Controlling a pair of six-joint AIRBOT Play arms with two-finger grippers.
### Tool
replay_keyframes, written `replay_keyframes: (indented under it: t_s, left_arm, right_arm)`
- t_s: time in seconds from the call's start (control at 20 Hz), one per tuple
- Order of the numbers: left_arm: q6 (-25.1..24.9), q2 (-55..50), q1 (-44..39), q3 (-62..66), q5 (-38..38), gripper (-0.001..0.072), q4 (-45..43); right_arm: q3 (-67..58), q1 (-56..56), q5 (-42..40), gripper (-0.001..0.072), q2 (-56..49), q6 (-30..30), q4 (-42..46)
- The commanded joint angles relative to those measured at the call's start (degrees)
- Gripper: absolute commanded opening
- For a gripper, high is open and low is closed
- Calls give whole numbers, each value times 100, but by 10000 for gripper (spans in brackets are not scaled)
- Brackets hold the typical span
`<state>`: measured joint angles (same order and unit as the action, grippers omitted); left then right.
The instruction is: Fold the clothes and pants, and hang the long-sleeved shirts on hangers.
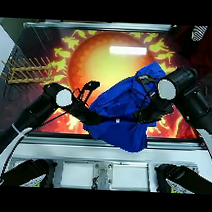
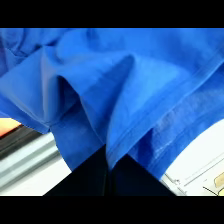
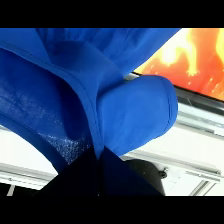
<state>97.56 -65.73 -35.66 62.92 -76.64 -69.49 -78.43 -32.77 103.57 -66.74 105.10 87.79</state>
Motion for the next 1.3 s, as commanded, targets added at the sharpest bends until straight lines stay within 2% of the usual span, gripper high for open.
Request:
replay_keyframes:
  t_s: [0.0,0.1,0.15,0.25,0.4,0.5,0.7,0.95,1.05,1.25]
  left_arm:
    - [-70,400,4,-273,39,11,118]
    - [-72,723,4,-442,61,12,114]
    - [-74,855,4,-527,101,60,114]
    - [-70,1040,4,-654,192,698,216]
    - [-70,1204,66,-509,225,705,164]
    - [-79,1198,387,-146,223,705,155]
    - [-678,1196,1759,623,219,705,92]
    - [-866,848,3825,1228,240,704,-1392]
    - [-887,424,4522,1412,334,704,-1967]
    - [-883,-601,5595,1707,866,704,-2553]
  right_arm:
    - [149,-127,22,7,76,291,-61]
    - [149,-219,20,7,79,302,-68]
    - [149,-262,15,8,70,321,-66]
    - [149,-291,-11,8,50,321,-66]
    - [149,-289,-11,8,50,319,-63]
    - [149,-289,-11,8,48,317,-63]
    - [149,-289,-7,8,48,317,-63]
    - [149,-289,-7,8,50,317,-66]
    - [149,-289,-7,8,48,317,-66]
    - [149,-289,-7,8,48,317,-63]
